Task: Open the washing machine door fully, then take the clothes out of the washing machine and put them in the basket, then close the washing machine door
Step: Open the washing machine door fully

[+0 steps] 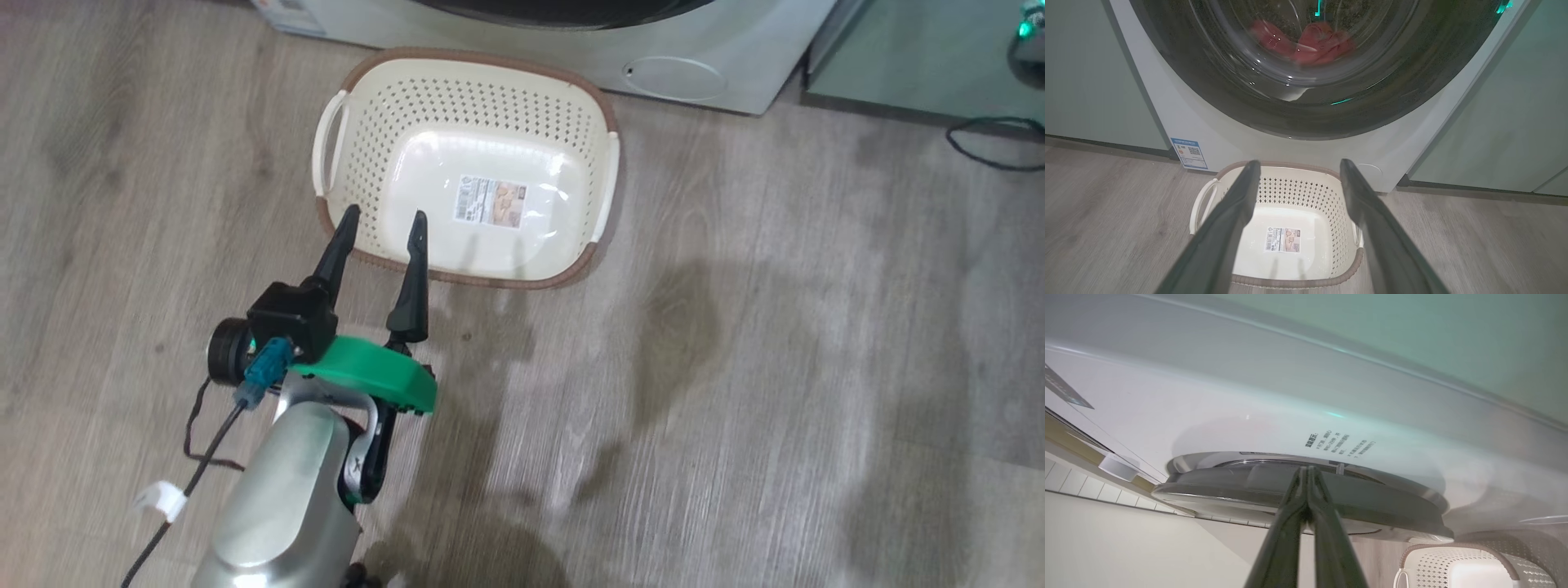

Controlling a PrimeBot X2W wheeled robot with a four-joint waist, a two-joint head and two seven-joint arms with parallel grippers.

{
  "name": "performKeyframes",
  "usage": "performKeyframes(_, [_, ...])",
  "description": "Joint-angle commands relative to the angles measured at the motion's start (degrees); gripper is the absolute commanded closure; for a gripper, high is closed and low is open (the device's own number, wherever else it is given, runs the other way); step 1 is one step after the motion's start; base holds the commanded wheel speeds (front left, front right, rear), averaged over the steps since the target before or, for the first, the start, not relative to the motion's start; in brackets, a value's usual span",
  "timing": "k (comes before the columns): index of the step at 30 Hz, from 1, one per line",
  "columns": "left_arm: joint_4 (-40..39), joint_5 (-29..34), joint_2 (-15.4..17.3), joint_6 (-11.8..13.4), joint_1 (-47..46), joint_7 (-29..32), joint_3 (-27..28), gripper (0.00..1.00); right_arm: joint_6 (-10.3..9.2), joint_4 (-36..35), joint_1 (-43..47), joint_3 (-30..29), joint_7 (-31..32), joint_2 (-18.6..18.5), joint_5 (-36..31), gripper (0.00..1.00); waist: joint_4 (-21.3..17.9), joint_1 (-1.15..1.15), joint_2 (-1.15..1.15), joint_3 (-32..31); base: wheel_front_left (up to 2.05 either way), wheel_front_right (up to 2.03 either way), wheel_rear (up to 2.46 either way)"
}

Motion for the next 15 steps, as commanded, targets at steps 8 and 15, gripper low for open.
performKeyframes(8, [-2.54,-1.61,0.82,1.16,-2.19,-0.54,-0.15,0.00,-0.01,2.33,-8.20,3.16,3.47,-0.01,-1.97,1.00,2.34,0.00,0.00,2.89,0.00,0.00,0.00])
performKeyframes(15, [-3.24,-2.46,0.82,1.65,-3.05,-0.54,-0.96,0.00,-0.01,5.15,-13.10,5.61,4.04,0.82,-3.80,1.00,3.36,0.00,0.00,4.74,0.00,0.00,0.00])
